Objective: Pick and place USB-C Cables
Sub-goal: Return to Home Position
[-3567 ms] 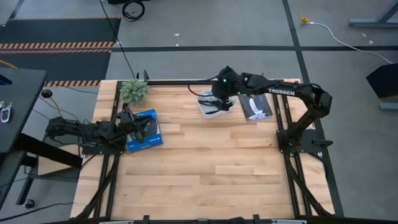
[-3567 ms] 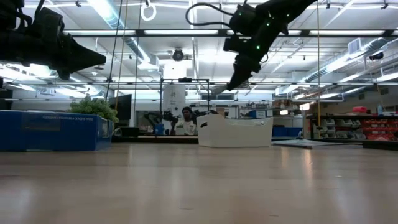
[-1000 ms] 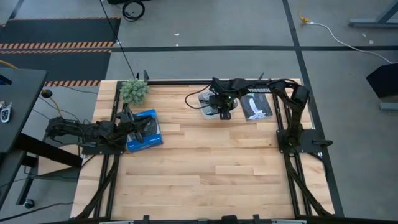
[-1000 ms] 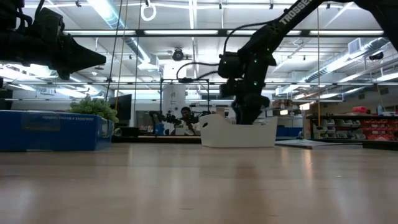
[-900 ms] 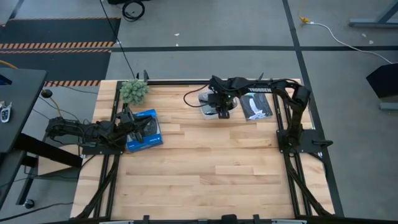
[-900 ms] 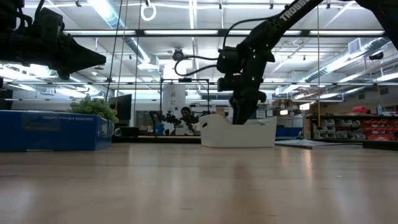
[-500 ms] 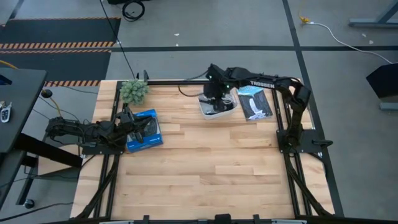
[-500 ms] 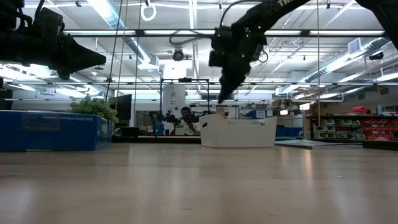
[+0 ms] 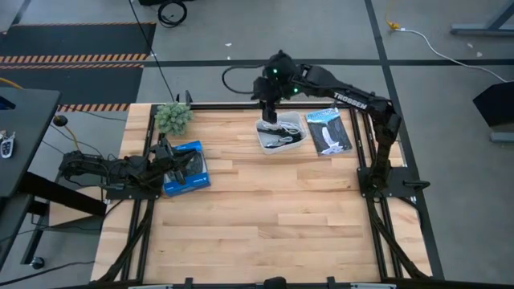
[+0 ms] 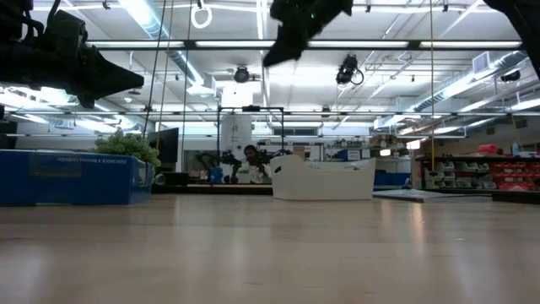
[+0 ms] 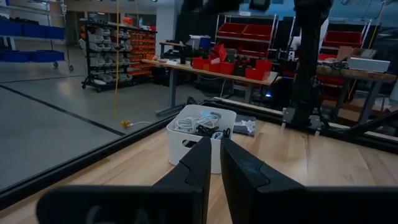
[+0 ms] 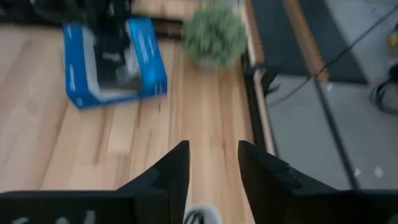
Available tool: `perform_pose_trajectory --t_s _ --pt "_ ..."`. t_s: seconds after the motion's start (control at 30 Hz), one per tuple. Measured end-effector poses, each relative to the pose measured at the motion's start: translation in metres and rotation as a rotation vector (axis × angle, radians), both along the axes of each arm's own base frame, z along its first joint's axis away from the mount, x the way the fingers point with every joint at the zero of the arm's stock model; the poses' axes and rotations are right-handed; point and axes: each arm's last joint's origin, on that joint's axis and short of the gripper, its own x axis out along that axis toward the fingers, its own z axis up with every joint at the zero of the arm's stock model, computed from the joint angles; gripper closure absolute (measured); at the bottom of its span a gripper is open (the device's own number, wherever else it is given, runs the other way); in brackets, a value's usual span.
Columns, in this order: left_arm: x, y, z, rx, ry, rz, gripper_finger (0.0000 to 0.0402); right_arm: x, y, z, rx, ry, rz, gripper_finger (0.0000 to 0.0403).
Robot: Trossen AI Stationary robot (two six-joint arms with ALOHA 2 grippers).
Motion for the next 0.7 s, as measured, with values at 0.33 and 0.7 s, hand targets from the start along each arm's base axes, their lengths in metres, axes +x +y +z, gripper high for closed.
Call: perform_pose_trajectory --t_s 0.33,0.7 --pt "0.000 0.000 0.000 0.000 0.000 0.000 0.0358 -0.009 0.019 0.061 -0.086 -0.151 0.017 0.0311" --pt "0.000 0.000 0.000 0.000 0.000 0.000 0.0358 -0.058 0.045 0.111 -0.144 -0.265 0.008 0.0392"
